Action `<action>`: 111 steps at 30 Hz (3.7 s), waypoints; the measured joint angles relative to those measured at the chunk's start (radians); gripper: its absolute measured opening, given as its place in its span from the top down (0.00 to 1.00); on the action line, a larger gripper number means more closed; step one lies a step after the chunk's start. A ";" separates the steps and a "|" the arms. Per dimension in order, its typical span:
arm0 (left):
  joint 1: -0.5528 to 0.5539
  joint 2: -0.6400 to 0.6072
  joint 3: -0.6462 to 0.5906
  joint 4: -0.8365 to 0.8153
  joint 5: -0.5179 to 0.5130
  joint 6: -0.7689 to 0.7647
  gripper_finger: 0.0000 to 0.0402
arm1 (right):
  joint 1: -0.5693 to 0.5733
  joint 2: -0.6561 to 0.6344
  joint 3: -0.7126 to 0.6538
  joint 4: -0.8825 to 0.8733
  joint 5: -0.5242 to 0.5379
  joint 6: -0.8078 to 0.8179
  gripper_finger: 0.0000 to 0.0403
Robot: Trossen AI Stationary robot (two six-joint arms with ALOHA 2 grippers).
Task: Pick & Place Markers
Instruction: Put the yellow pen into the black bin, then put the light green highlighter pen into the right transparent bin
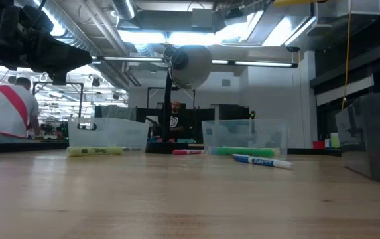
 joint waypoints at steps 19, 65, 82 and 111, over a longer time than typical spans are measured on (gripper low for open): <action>0.000 0.000 0.000 0.000 0.000 0.000 0.82 | 0.155 -0.005 -0.161 -0.001 -0.123 0.408 0.91; 0.000 0.000 0.000 0.000 0.000 0.000 0.82 | 0.065 -0.008 -0.561 0.209 -0.272 0.551 0.75; 0.000 0.000 0.000 0.000 0.000 0.000 0.82 | 0.048 -0.008 -0.561 0.303 -0.283 0.493 0.69; 0.000 0.000 0.000 0.000 0.000 0.000 0.82 | -0.072 -0.633 -1.178 1.769 -0.226 -0.735 0.69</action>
